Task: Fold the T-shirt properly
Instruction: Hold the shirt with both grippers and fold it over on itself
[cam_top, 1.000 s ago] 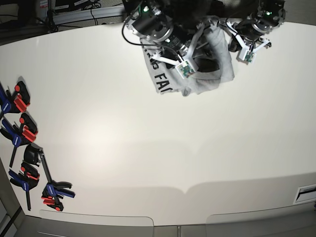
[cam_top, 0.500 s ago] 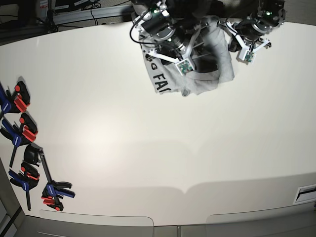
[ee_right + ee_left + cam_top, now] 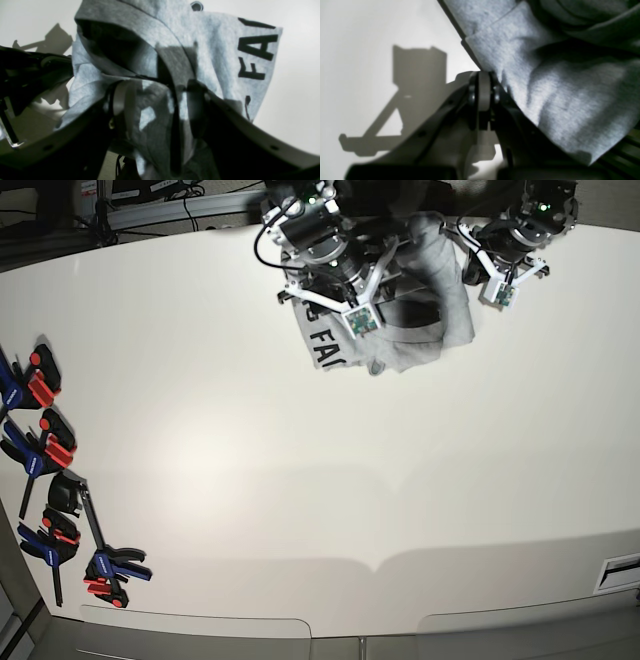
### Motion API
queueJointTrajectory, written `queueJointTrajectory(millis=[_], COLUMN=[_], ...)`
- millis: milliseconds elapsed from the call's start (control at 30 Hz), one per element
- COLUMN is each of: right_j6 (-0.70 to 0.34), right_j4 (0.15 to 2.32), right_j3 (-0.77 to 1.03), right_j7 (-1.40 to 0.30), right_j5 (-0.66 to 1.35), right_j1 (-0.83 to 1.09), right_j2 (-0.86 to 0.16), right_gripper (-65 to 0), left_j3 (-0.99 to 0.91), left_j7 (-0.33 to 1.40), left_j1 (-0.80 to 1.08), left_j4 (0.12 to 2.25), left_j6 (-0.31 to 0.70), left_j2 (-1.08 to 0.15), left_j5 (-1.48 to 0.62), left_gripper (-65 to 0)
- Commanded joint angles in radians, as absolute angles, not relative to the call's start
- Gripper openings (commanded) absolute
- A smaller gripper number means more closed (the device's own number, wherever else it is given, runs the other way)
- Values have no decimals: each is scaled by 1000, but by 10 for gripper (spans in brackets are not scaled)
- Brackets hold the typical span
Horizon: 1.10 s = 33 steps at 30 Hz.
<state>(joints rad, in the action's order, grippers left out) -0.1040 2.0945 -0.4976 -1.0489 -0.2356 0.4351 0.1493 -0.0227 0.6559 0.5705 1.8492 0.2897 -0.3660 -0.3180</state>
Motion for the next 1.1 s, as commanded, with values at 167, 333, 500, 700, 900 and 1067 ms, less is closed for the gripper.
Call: queueJointTrajectory(millis=[167, 333, 500, 700, 900, 1067], right_j6=[-99, -133, -212, -365, -504, -529], right_j4=[2058, 2028, 2028, 2028, 2028, 2028], right_j3=[-503, -503, -503, -505, -505, -505], right_j7=[-1037, -1036, -1030, -1074, -1106, -1104], right_j5=[-192, -115, -33, 115, 281, 377], right_j1=[442, 441, 441, 441, 440, 419], right_j2=[157, 157, 157, 157, 157, 156], right_gripper=[-345, -438, -650, -650, -650, -650], left_j3=[-25, -25, -25, -25, -25, -25], left_j7=[662, 662, 662, 662, 662, 658], left_j1=[574, 574, 573, 573, 567, 561], left_j4=[1858, 1858, 1858, 1858, 1858, 1858], left_j6=[293, 293, 293, 293, 293, 293], left_j2=[-375, -375, -375, -375, -375, -375], left_j5=[-319, -319, -319, -319, -319, -316], left_gripper=[-650, -650, -650, -650, -650, -650])
